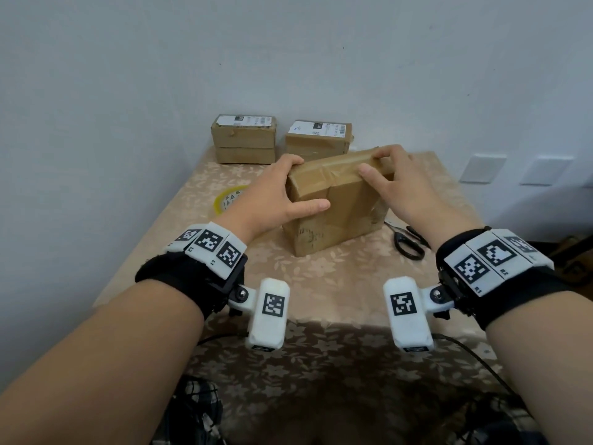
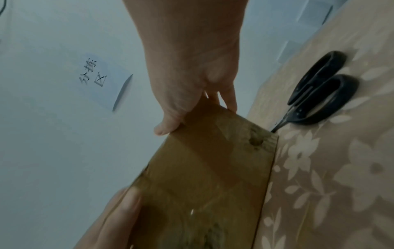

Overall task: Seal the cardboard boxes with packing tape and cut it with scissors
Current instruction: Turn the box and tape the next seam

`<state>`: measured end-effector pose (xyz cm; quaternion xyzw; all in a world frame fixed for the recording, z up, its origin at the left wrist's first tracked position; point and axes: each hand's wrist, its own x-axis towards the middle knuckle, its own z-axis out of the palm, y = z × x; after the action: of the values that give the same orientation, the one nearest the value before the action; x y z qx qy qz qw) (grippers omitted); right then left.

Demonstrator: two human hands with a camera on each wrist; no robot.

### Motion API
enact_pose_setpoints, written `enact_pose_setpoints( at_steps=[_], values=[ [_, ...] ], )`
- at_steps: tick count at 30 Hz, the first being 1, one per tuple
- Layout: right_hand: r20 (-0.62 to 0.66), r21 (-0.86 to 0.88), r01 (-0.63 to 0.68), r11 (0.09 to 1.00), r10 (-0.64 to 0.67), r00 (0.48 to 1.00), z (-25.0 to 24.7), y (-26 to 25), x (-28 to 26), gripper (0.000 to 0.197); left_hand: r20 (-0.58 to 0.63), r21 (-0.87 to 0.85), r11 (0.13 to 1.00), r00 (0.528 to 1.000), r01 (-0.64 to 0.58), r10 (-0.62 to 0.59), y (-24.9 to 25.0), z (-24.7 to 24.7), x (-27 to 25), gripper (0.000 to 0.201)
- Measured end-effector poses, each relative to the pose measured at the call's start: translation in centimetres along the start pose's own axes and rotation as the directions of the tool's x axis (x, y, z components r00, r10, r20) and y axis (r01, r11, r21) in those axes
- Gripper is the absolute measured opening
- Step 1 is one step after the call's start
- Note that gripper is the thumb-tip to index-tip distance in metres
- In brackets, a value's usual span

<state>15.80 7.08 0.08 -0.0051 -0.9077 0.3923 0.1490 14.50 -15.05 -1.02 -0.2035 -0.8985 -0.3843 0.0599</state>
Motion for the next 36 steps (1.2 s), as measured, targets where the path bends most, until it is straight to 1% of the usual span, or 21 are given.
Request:
enact_pose_setpoints(
  at_steps=[2,4,5,7,12,15,17,18,19,21,22,23,25,26,28,29,31,33,34,35,36],
  values=[
    [-0.025,-0.071,-0.021,0.997,0.019,0.999,0.4,-0.6,0.0,0.045,-0.018,0.002,0.999,0.999,0.033,-0.033,0.3,0.1,0.1,0.089],
    [-0.006,-0.112,-0.036,0.993,0.035,0.999,0.7,-1.2,-0.1,0.048,0.023,-0.009,1.000,0.999,0.023,-0.022,0.5,0.0,-0.1,0.096],
    [0.006,-0.108,-0.048,0.993,0.049,0.999,0.6,-1.4,-0.1,0.048,0.057,-0.016,1.000,0.998,-0.001,0.002,0.5,0.0,-0.2,0.095],
    [0.024,-0.097,-0.057,0.994,0.060,0.998,0.3,-1.3,-0.1,0.045,0.099,-0.038,0.998,0.993,-0.053,0.057,0.3,-0.2,-0.5,0.085],
    [0.006,-0.073,0.001,0.997,-0.001,1.000,0.1,-1.0,0.0,0.039,0.052,-0.043,0.997,0.996,-0.069,0.072,-0.3,-0.3,-0.4,0.069],
    [0.009,0.105,0.039,0.994,-0.040,0.999,0.4,0.2,-0.2,0.041,-0.024,-0.069,0.996,0.998,-0.051,0.049,-0.4,-0.1,0.1,0.052],
    [0.053,0.261,-0.036,0.965,0.023,0.998,0.4,1.0,-0.7,0.056,-0.092,-0.278,0.960,0.994,0.033,-0.061,-0.5,0.2,0.3,0.038],
    [0.085,0.271,-0.108,0.956,0.088,0.992,0.4,1.4,-0.9,0.064,-0.116,-0.411,0.907,0.982,0.089,-0.149,-0.6,0.2,0.6,0.034],
    [0.114,0.240,-0.174,0.955,0.151,0.982,0.4,1.7,-1.0,0.070,-0.129,-0.519,0.843,0.962,0.140,-0.240,-0.7,0.2,0.8,0.034],
    [0.149,0.155,-0.261,0.953,0.238,0.960,0.4,2.1,-1.1,0.071,-0.135,-0.625,0.753,0.923,0.204,-0.361,-0.9,0.0,1.2,0.038],
    [0.137,0.157,-0.269,0.950,0.249,0.959,0.6,2.0,-1.1,0.069,-0.151,-0.625,0.752,0.912,0.212,-0.382,-1.1,-0.1,1.5,0.041],
    [0.116,0.194,-0.266,0.944,0.248,0.962,0.7,1.7,-1.0,0.064,-0.182,-0.574,0.790,0.908,0.213,-0.377,-1.2,-0.2,1.7,0.045],
    [0.109,0.366,-0.269,0.891,0.246,0.963,1.1,0.4,-0.9,0.051,-0.243,-0.417,0.889,0.920,0.189,-0.309,-1.1,-0.1,1.7,0.049],
    [0.135,0.455,-0.276,0.847,0.241,0.961,1.3,-0.4,-0.9,0.045,-0.250,-0.369,0.914,0.928,0.171,-0.274,-0.6,0.1,1.6,0.048],
    [0.208,0.551,-0.293,0.781,0.212,0.955,1.4,-2.1,-0.9,0.042,-0.220,-0.356,0.923,0.947,0.147,-0.236,0.3,0.6,1.3,0.048],
    [0.231,0.558,-0.290,0.778,0.190,0.954,1.4,-2.6,-0.9,0.043,-0.189,-0.370,0.918,0.955,0.145,-0.228,0.8,0.7,1.2,0.049],
    [0.237,0.515,-0.238,0.823,0.131,0.963,1.2,-2.9,-0.9,0.049,-0.131,-0.408,0.902,0.969,0.140,-0.210,1.4,0.8,0.9,0.051],
    [0.195,0.337,-0.110,0.935,0.045,0.980,1.0,-2.3,-0.8,0.057,-0.076,-0.456,0.878,0.977,0.143,-0.198,1.7,0.7,0.9,0.049],
    [0.161,0.178,-0.038,0.983,0.009,0.987,0.9,-1.9,-0.8,0.060,-0.052,-0.492,0.859,0.981,0.139,-0.189,1.8,0.5,0.8,0.048],
    [0.110,-0.021,0.023,1.000,-0.021,0.994,0.8,-1.6,-0.8,0.060,-0.025,-0.526,0.838,0.982,0.145,-0.186,1.8,0.3,0.8,0.047],
    [0.046,-0.226,0.072,0.972,-0.063,0.997,0.6,-1.4,-0.8,0.058,0.005,-0.551,0.818,0.981,0.163,-0.193,1.8,0.1,0.8,0.045]
  ],
)
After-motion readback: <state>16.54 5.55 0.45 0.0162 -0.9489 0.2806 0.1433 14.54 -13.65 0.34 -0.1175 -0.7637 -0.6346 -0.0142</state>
